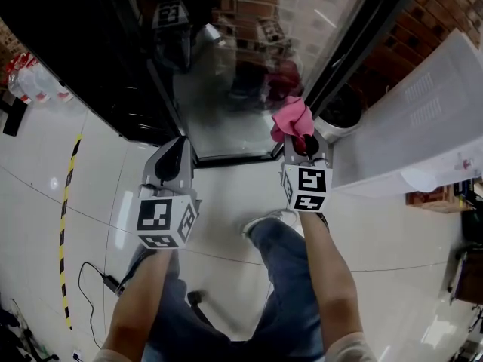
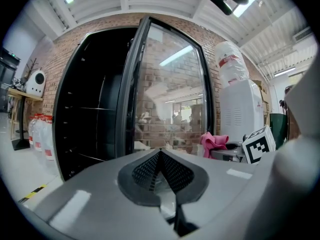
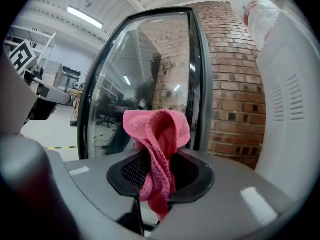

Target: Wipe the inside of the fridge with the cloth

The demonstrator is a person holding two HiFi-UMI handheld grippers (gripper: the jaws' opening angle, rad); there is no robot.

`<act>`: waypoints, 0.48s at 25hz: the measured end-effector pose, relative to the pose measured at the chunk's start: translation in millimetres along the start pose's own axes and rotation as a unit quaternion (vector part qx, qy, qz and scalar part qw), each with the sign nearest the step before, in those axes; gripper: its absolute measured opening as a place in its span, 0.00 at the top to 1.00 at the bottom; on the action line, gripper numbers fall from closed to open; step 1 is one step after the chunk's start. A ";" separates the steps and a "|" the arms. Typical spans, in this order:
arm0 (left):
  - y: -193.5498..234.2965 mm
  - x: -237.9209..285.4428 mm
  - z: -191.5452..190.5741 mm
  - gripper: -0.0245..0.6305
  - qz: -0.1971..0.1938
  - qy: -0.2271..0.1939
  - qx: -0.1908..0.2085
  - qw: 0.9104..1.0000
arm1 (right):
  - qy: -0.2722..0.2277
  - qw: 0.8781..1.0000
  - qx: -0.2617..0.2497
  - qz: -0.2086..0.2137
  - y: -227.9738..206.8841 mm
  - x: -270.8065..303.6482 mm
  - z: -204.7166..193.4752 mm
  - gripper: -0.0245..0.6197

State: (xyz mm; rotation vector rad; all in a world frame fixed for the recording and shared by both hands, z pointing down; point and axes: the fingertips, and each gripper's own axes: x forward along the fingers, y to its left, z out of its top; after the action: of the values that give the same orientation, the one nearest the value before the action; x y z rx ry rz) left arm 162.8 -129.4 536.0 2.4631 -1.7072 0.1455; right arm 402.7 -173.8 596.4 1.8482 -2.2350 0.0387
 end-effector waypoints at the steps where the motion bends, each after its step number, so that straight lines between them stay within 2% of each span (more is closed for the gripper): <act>1: 0.3 -0.5 -2.0 0.97 0.001 -0.001 0.000 1.000 | -0.004 1.000 0.002 0.000 2.3 -2.3 1.4 0.80; 4: 2.3 -2.4 -10.0 0.97 0.003 -0.004 -0.008 1.000 | -0.031 0.999 0.016 0.010 25.1 -13.6 11.6 0.80; 8: 0.5 -0.8 -26.1 0.97 -0.006 -0.004 -0.007 1.000 | -0.064 0.996 0.004 0.064 96.3 -17.2 20.9 0.80; 12: 4.7 -3.6 -43.8 0.97 -0.004 -0.007 -0.012 1.000 | -0.057 0.992 0.001 0.110 162.4 -7.6 4.6 0.80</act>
State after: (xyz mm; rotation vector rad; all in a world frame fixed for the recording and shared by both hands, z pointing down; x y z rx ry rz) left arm 157.2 -120.3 578.9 2.4602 -1.6942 0.1055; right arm 245.6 -135.0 611.8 1.6340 -2.5090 -0.0265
